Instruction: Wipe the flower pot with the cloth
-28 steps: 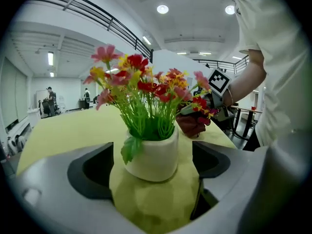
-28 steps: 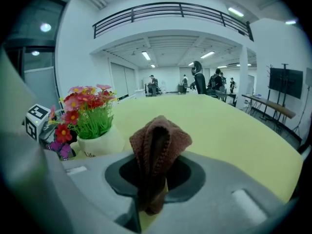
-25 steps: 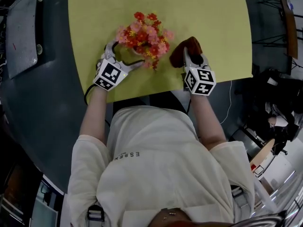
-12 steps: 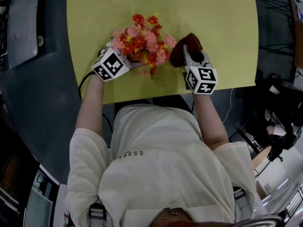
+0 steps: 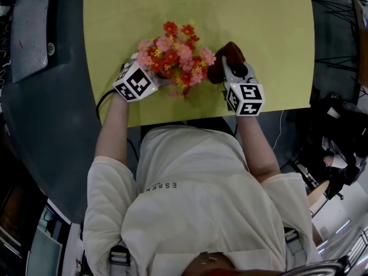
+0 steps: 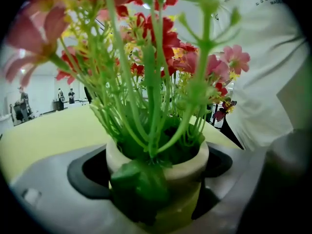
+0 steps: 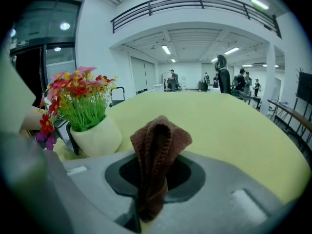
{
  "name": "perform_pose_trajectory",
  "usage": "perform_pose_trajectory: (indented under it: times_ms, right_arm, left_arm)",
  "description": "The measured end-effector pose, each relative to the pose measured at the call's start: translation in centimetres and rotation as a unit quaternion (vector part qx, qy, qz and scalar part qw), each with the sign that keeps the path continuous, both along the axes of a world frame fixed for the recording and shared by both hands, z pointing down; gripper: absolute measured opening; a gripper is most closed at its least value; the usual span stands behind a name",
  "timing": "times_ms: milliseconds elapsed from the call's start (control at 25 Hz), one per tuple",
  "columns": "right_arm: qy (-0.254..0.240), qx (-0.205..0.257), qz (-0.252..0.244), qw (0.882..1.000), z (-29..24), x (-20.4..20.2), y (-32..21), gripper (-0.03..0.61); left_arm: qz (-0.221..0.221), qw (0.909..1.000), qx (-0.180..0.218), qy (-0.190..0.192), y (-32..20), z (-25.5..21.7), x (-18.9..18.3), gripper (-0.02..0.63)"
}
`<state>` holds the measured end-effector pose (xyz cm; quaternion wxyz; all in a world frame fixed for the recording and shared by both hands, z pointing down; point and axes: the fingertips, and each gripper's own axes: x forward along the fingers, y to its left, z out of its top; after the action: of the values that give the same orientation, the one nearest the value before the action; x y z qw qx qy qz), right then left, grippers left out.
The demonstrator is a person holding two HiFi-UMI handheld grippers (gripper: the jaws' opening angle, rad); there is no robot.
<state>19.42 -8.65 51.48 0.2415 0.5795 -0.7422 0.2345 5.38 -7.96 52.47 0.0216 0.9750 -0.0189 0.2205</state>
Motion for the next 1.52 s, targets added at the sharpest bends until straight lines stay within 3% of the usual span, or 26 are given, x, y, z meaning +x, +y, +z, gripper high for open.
perform_pose_trajectory:
  times_ms: [160, 360, 520, 840, 1040, 1360, 1520]
  right_arm:
    - [-0.001, 0.014, -0.025, 1.0, -0.8, -1.2, -0.2, 0.061]
    - [-0.021, 0.043, -0.079, 0.996, -2.8, -5.7, -0.9, 0.061]
    - [-0.032, 0.069, -0.119, 0.99, -4.7, -9.7, -1.3, 0.061]
    - [-0.055, 0.126, -0.17, 0.976, -8.6, -16.7, -1.8, 0.061]
    - [-0.069, 0.146, -0.205, 0.965, -10.2, -20.3, -1.0, 0.061]
    - [-0.117, 0.143, -0.226, 0.957, -11.8, -24.1, 1.0, 0.061]
    - [-0.112, 0.148, -0.224, 0.957, -11.7, -22.9, 1.3, 0.06]
  left_arm:
    - [-0.049, 0.998, -0.014, 0.037, -0.9, -3.1, 0.0, 0.554]
    - [-0.106, 0.9929, -0.038, 0.039, -2.7, -7.4, -1.8, 0.555]
    - [-0.141, 0.9859, -0.061, 0.067, -3.1, -11.5, -2.8, 0.555]
    - [-0.191, 0.9757, -0.07, 0.081, -4.8, -15.6, -4.8, 0.555]
    - [-0.195, 0.9722, -0.077, 0.105, -4.9, -17.6, -5.3, 0.555]
    - [-0.169, 0.9768, -0.073, 0.11, -3.7, -20.2, -4.4, 0.555]
    - [-0.158, 0.9782, -0.076, 0.111, -3.3, -20.9, -3.5, 0.555]
